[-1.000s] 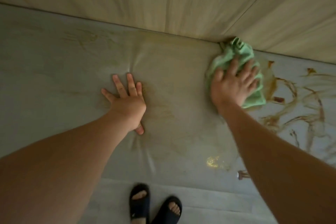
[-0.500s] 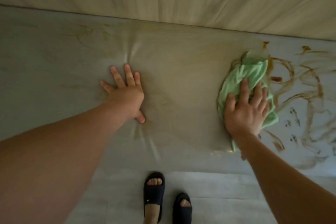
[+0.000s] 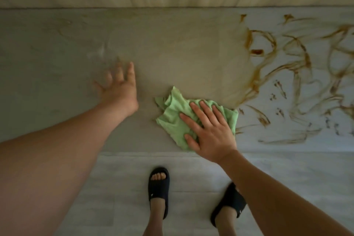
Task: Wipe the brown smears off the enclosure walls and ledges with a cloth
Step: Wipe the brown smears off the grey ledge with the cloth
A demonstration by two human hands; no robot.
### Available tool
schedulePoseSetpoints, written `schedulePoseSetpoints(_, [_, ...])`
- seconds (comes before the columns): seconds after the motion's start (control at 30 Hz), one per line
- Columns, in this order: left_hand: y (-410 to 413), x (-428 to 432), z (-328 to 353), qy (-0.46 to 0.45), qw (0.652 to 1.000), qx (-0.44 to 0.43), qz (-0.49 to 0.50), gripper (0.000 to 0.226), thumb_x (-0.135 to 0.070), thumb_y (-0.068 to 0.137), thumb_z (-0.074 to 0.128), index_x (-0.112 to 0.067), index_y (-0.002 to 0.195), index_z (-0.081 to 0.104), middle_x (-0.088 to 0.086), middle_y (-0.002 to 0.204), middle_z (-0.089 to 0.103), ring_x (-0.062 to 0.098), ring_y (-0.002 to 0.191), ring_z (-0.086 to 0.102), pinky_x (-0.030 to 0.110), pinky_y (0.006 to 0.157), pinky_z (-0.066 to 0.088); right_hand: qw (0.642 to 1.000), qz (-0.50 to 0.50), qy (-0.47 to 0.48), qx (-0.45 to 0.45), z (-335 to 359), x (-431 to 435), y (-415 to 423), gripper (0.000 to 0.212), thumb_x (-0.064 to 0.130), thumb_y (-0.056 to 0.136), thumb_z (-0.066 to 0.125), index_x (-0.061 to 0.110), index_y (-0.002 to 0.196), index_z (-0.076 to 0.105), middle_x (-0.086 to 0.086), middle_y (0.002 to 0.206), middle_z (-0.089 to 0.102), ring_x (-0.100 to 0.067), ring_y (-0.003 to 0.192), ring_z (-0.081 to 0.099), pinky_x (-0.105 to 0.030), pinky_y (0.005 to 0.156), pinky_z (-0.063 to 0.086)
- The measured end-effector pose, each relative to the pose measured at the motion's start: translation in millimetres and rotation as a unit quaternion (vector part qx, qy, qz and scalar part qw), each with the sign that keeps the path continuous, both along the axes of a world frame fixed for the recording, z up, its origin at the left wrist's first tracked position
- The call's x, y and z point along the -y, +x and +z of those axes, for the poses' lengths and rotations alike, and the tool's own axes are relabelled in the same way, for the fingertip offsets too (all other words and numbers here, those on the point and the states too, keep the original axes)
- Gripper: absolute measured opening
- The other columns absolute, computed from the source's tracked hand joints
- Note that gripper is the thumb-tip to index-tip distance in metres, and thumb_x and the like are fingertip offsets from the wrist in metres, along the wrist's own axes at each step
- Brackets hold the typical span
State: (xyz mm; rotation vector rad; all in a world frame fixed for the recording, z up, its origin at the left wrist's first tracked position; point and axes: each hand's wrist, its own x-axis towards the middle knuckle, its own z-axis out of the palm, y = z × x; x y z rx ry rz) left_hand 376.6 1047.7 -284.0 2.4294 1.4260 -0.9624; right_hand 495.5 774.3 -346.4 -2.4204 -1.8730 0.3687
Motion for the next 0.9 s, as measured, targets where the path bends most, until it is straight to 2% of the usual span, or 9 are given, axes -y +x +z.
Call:
schedulePoseSetpoints(0.13, [57, 60, 6, -0.068, 0.989, 0.105, -0.076, 0.101, -0.035, 0.090, 0.070, -0.031, 0.165, 0.002, -0.002, 0.170, -0.012, 0.041, 0.156, -0.003, 0.070, 0.121, 0.011, 0.996, -0.084, 0.017, 0.009, 2, 50, 68, 0.058, 0.057, 0.098, 0.049, 0.034, 0.152, 0.050, -0.007, 0.167, 0.033, -0.033, 0.155, 0.026, -0.055, 0.126, 0.018])
schedulePoseSetpoints(0.23, [110, 103, 0, -0.100, 0.979, 0.145, -0.101, 0.103, -0.051, 0.088, 0.071, -0.032, 0.165, 0.006, -0.003, 0.170, -0.012, 0.038, 0.157, -0.008, 0.070, 0.121, 0.013, 0.976, -0.217, -0.012, 0.021, 8, 86, 131, 0.063, 0.061, 0.096, 0.044, 0.037, 0.155, 0.044, -0.007, 0.168, 0.029, -0.034, 0.156, 0.023, -0.054, 0.127, 0.013])
schedulePoseSetpoints(0.43, [185, 124, -2, -0.084, 0.991, 0.066, -0.078, 0.141, -0.063, 0.072, 0.084, -0.031, 0.160, -0.022, 0.003, 0.165, -0.035, 0.048, 0.153, -0.021, 0.078, 0.114, 0.014, 0.845, -0.532, -0.054, -0.026, 14, 69, 190, 0.065, 0.063, 0.101, 0.025, 0.048, 0.162, 0.010, -0.004, 0.174, -0.001, -0.031, 0.159, -0.006, -0.056, 0.127, -0.004])
schedulePoseSetpoints(0.47, [192, 124, -2, -0.086, 0.993, 0.047, -0.060, 0.147, -0.061, 0.070, 0.086, -0.031, 0.158, -0.027, 0.005, 0.163, -0.039, 0.050, 0.152, -0.022, 0.079, 0.114, 0.014, 0.842, -0.534, -0.066, -0.043, 15, 55, 187, 0.064, 0.062, 0.102, 0.023, 0.049, 0.162, 0.006, -0.004, 0.174, -0.005, -0.032, 0.158, -0.011, -0.056, 0.126, -0.008])
schedulePoseSetpoints(0.53, [201, 124, -5, -0.094, 0.995, 0.023, -0.026, 0.152, -0.056, 0.068, 0.090, -0.030, 0.156, -0.032, 0.006, 0.160, -0.044, 0.051, 0.151, -0.023, 0.078, 0.114, 0.018, 0.890, -0.447, -0.068, -0.050, 14, 29, 172, 0.061, 0.060, 0.103, 0.023, 0.050, 0.161, 0.007, -0.005, 0.174, -0.004, -0.035, 0.158, -0.014, -0.058, 0.125, -0.011])
schedulePoseSetpoints(0.63, [209, 126, -15, -0.095, 0.995, 0.014, -0.008, 0.154, -0.053, 0.066, 0.092, -0.031, 0.156, -0.030, 0.006, 0.161, -0.044, 0.051, 0.151, -0.024, 0.078, 0.112, 0.023, 0.976, -0.216, 0.004, -0.017, 8, 10, 166, 0.057, 0.061, 0.101, 0.037, 0.050, 0.156, 0.033, -0.004, 0.172, 0.017, -0.041, 0.158, 0.003, -0.064, 0.124, 0.002])
schedulePoseSetpoints(0.7, [212, 126, -18, -0.096, 0.995, 0.004, -0.001, 0.156, -0.054, 0.063, 0.092, -0.031, 0.156, -0.032, 0.007, 0.160, -0.044, 0.052, 0.149, -0.026, 0.079, 0.111, 0.023, 0.991, -0.131, 0.009, -0.002, 2, 5, 194, 0.059, 0.064, 0.097, 0.042, 0.045, 0.153, 0.043, 0.000, 0.172, 0.018, -0.042, 0.158, 0.006, -0.067, 0.123, 0.007])
schedulePoseSetpoints(0.77, [214, 125, -21, -0.099, 0.995, -0.010, -0.002, 0.159, -0.055, 0.062, 0.092, -0.030, 0.153, -0.036, 0.008, 0.158, -0.047, 0.054, 0.148, -0.027, 0.080, 0.110, 0.023, 0.986, -0.166, 0.006, 0.007, -1, 4, 233, 0.060, 0.062, 0.095, 0.043, 0.031, 0.146, 0.051, 0.000, 0.172, 0.019, -0.040, 0.158, 0.008, -0.066, 0.123, 0.009])
schedulePoseSetpoints(0.9, [218, 124, -26, -0.115, 0.993, -0.034, 0.001, 0.160, -0.056, 0.067, 0.090, -0.024, 0.148, -0.044, 0.014, 0.151, -0.054, 0.059, 0.144, -0.030, 0.082, 0.109, 0.021, 0.931, -0.364, 0.023, -0.011, 2, -17, 295, 0.057, 0.048, 0.095, 0.043, 0.010, 0.136, 0.049, -0.002, 0.170, 0.024, -0.032, 0.159, 0.012, -0.056, 0.127, 0.008])
